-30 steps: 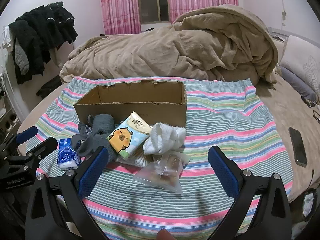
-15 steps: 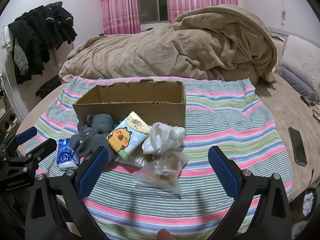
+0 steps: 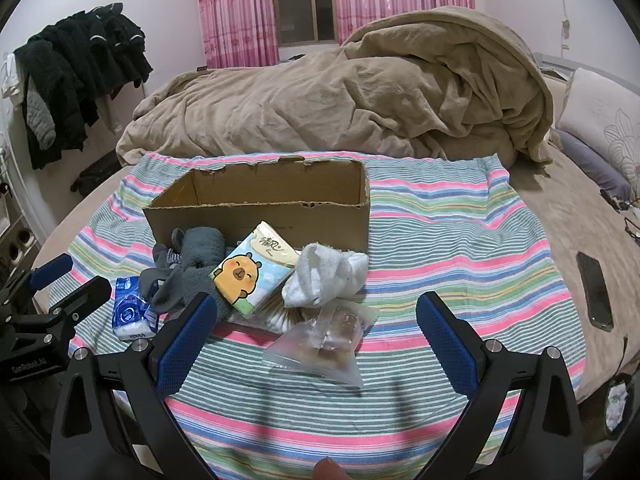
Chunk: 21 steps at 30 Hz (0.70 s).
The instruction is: Organize objects
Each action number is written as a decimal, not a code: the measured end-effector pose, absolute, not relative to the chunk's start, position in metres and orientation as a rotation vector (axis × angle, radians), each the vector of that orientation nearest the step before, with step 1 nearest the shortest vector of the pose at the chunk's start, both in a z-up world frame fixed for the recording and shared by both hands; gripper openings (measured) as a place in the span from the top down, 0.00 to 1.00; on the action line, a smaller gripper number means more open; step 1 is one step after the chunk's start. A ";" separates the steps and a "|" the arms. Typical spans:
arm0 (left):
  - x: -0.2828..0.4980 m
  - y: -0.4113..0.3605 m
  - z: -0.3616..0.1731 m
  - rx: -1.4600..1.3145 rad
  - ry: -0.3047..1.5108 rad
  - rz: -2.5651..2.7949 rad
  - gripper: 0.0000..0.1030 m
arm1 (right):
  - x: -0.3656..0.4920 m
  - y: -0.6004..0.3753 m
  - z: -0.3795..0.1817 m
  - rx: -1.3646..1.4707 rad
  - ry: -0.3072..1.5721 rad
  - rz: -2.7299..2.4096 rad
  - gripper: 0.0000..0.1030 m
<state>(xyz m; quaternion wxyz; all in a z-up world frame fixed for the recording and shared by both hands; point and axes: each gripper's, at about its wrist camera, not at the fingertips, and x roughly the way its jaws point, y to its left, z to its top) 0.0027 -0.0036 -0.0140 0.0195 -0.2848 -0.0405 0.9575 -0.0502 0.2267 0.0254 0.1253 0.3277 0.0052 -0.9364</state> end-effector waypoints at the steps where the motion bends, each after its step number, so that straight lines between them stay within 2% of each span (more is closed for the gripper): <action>1: 0.003 -0.004 -0.014 -0.883 -0.124 2.973 0.01 | -0.050 0.227 0.026 0.952 0.014 -2.729 0.01; 21: 0.000 -0.009 -0.016 -0.894 -0.148 2.979 0.01 | -0.050 0.226 0.025 0.954 0.016 -2.729 0.01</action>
